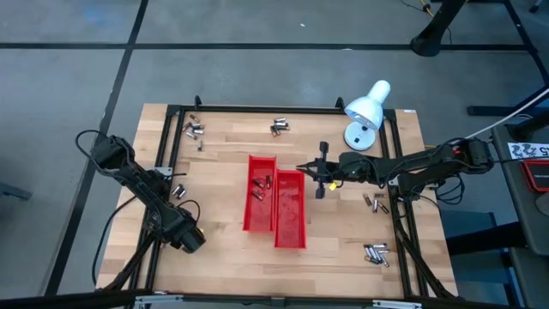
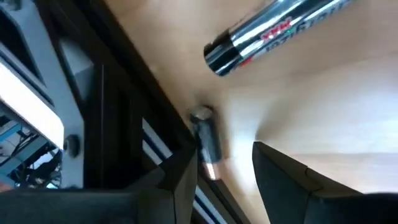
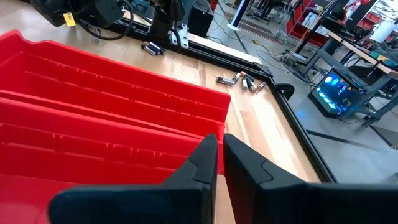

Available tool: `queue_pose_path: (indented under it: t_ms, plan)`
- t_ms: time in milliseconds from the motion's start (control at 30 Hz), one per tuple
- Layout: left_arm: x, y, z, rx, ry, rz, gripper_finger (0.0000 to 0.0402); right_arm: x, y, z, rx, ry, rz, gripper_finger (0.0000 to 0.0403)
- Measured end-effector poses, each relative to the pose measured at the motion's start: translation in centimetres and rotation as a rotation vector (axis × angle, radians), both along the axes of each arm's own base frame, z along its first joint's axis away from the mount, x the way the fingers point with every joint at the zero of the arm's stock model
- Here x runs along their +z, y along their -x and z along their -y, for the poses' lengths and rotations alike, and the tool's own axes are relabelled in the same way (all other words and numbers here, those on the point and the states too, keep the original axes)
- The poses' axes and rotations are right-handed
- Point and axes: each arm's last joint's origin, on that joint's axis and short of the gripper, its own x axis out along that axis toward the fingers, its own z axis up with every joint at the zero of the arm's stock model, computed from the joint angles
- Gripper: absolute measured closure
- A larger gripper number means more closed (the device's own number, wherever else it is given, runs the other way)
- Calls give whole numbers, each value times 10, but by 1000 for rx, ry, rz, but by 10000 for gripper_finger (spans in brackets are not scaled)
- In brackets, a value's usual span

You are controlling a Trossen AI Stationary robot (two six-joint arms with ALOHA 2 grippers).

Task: Sort batteries
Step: Put the black battery into the left red bin

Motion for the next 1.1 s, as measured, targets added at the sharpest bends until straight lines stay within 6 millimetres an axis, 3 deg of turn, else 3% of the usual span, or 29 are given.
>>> queue_pose_path:
  t_ms: [300, 667, 1100]
  plan:
    - [-9, 3, -3, -56, 68, 36, 285, 6, -3, 0, -3, -6, -7, 372]
    - [-10, 2, -3, -156, 103, 84, 365, 81, 10, 0, -54, -149, -132, 372]
    - [2, -6, 3, -281, 80, 153, 363, 68, 21, -1, -118, -284, -294, 372]
